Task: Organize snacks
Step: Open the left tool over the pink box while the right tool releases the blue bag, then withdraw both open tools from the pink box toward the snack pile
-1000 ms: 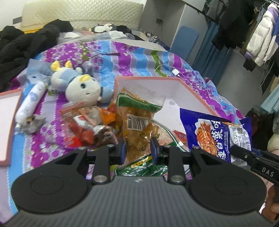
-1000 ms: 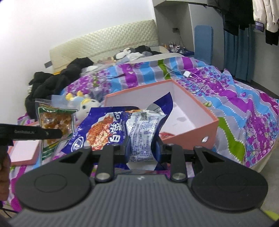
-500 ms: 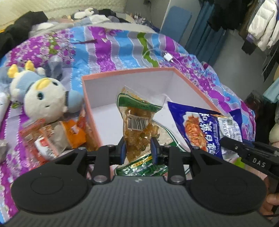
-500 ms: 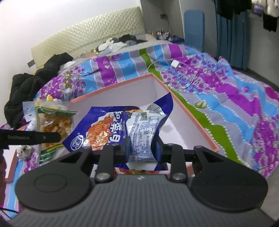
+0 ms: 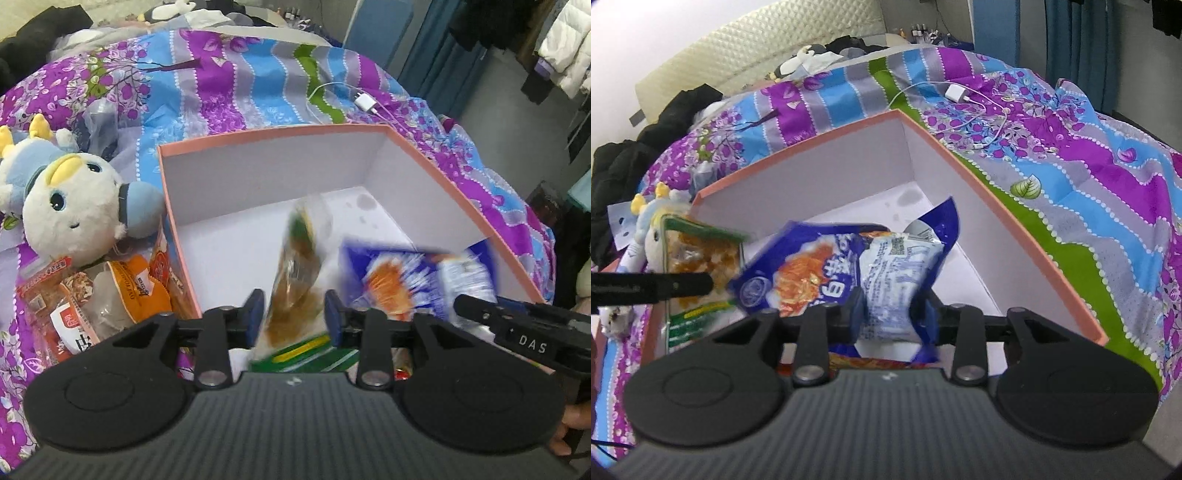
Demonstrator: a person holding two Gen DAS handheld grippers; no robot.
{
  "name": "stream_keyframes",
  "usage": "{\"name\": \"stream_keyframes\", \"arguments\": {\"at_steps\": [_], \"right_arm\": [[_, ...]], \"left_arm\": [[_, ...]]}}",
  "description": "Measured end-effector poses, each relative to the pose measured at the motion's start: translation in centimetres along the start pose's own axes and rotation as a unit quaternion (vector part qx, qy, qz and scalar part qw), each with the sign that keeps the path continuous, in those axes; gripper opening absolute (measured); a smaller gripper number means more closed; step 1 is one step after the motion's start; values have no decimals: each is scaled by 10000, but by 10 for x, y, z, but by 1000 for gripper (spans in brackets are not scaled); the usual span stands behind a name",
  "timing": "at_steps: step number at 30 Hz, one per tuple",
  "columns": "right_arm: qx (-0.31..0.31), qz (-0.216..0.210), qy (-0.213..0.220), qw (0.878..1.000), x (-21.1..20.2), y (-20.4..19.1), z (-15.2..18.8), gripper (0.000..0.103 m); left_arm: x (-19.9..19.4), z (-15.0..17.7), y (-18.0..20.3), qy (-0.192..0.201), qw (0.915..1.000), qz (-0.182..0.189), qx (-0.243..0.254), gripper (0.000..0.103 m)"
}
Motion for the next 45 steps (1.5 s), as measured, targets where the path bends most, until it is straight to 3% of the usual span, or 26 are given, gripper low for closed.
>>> {"name": "stream_keyframes", "arguments": {"at_steps": [1,3,12,26,45], "right_arm": [[24,3,13,10000,-3,0,1,62],[31,56,90,9999,-10,1,2,68],[-34,-118,415,9991,-61,-11,10,68],[-146,-351,886,9953,-153,-42,55,68],[-485,-716,1042,9908,-202,-88,109,68]], "left_arm": [[-3,0,0,59,10000,-31,-4,53],[-16,1,3,157,9999,-36,27,54],[-86,14,11,578,9982,-101,84,54],[-198,81,15,1087,9940,-134,66,54],[-271,150,-7,1432,9889,-302,-249,54]]}}
Point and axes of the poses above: each gripper's, at about its wrist camera, not at the fingertips, and x roughly the way its jaws point, y to its right, z to its underside, the point moved 10 cm from there along x, roughly the way its jaws point, and after that the axes turned 4 degrees about -y, right-handed, at the moved point
